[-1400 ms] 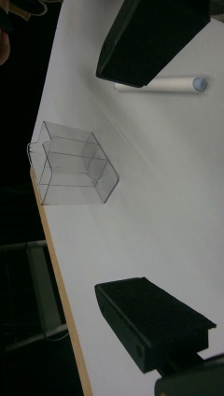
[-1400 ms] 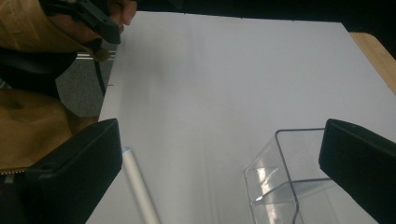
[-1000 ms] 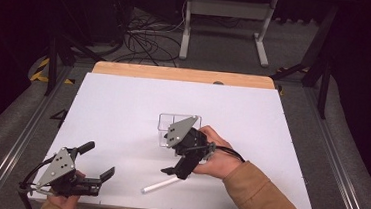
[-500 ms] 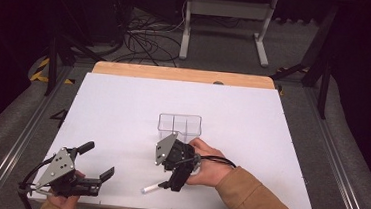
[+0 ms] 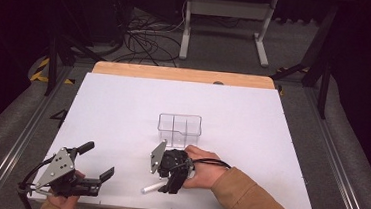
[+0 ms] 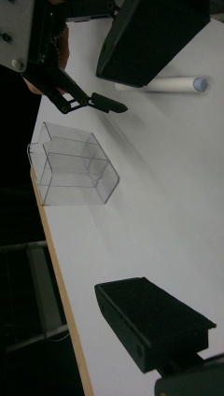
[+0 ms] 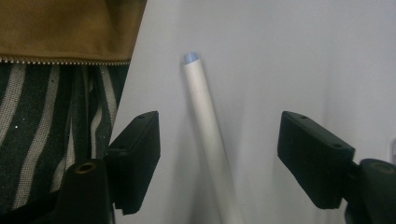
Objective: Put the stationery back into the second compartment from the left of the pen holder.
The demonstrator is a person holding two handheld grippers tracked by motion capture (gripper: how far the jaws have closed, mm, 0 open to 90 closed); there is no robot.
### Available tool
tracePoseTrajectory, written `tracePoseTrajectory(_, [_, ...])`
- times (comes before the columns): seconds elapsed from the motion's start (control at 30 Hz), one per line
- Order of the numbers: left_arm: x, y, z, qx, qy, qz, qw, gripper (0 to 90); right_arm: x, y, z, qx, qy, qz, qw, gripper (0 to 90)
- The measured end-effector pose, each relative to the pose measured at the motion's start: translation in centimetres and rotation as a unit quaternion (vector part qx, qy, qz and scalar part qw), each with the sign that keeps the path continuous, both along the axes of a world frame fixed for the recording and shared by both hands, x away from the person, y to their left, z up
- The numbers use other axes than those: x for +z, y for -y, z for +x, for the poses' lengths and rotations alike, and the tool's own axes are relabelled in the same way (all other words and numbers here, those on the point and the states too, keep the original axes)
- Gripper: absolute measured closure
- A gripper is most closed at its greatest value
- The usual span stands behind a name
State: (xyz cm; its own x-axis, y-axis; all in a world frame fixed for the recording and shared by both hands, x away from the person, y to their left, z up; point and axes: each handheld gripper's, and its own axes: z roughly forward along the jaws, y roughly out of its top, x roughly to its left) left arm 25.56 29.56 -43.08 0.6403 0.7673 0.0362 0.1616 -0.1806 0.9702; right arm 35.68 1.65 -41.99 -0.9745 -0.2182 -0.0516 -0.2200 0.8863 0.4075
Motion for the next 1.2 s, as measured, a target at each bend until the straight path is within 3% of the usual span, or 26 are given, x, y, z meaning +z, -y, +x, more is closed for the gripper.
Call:
tracePoseTrajectory(0.27, [0.0,0.0,0.0,0.0,0.001,-0.001,1.0,2.3,-0.9,-0.2,0.1,0.004,-0.02,-0.026,0.9995,40.5])
tracePoseTrajectory(0.4, [0.0,0.1,0.0,0.0,0.0,0.0,1.0,2.3,-1.4,-0.4,0.4,0.008,-0.024,-0.038,0.9989,49.0])
tracePoseTrajectory(0.83, [0.0,0.1,0.0,0.001,0.0,0.002,1.0,2.3,-2.3,-0.8,0.1,0.028,-0.001,-0.054,0.9982,70.1])
tracePoseTrajectory(1.2, [-0.1,0.2,0.0,-0.001,-0.001,0.002,1.0,2.3,-2.4,-0.8,-0.4,0.049,0.026,-0.053,0.9971,78.4])
